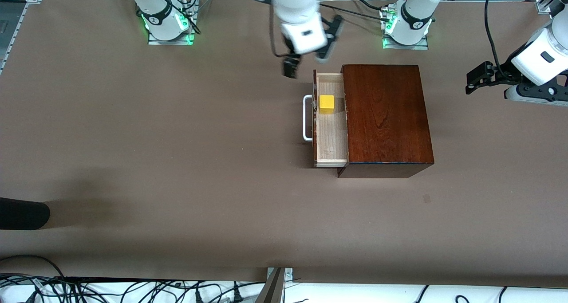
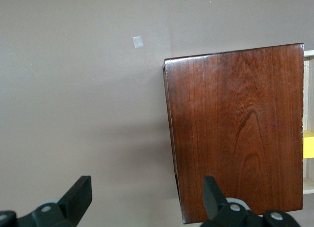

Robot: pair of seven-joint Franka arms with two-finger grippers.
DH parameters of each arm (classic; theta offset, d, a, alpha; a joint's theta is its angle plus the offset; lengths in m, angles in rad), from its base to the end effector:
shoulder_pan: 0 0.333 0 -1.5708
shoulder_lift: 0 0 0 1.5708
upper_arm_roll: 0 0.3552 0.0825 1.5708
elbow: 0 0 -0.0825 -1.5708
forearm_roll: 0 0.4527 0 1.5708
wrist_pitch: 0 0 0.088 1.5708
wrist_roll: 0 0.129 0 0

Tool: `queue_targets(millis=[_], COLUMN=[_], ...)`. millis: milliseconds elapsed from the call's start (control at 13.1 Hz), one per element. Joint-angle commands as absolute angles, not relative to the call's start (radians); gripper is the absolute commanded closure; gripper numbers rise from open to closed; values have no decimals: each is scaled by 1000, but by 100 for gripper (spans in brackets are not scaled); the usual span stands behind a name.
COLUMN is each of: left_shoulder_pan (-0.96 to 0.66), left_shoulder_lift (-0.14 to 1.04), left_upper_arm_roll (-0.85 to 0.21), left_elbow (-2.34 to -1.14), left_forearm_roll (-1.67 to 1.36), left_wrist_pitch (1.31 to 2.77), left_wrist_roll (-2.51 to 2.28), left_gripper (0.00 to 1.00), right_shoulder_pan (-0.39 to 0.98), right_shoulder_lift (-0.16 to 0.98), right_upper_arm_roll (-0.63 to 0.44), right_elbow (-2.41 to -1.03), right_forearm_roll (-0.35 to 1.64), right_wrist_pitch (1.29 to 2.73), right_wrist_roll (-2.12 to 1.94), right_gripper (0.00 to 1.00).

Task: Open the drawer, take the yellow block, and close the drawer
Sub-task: 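Move the right gripper over the yellow cube in the drawer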

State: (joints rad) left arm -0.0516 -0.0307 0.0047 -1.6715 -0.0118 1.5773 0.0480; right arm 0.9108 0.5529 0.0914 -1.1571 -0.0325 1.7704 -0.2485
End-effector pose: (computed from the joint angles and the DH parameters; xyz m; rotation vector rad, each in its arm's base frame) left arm 0.6078 -0.0300 0.6069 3.1246 -0.1477 -0.0993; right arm 0.4556 0.6721 0.4886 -2.5246 -1.8044 -0.0813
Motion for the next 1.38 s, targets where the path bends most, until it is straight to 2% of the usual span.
queue_targets(millis=[0, 153, 843, 1302], left_shoulder_pan=[-57, -57, -57, -57], left_shoulder_lift=[-37, -35, -35, -35], left_upper_arm_roll=[11, 11, 12, 12], left_elbow=[-1672, -1672, -1672, -1671], left_forearm_roll=[-35, -31, -34, -32], left_wrist_pitch=[1580, 1578, 1575, 1575], left_wrist_roll=[32, 34, 43, 43], left_gripper=[0, 0, 0, 0], right_shoulder_pan=[957, 995, 994, 986], right_shoulder_lift=[692, 724, 827, 851], right_upper_arm_roll=[81, 71, 69, 67], right_elbow=[-1025, -1025, -1023, -1023], right_forearm_roll=[-66, -75, -144, -149], right_wrist_pitch=[1854, 1896, 1945, 1976], right_wrist_roll=[-354, -360, -481, -531], right_gripper=[0, 0, 0, 0])
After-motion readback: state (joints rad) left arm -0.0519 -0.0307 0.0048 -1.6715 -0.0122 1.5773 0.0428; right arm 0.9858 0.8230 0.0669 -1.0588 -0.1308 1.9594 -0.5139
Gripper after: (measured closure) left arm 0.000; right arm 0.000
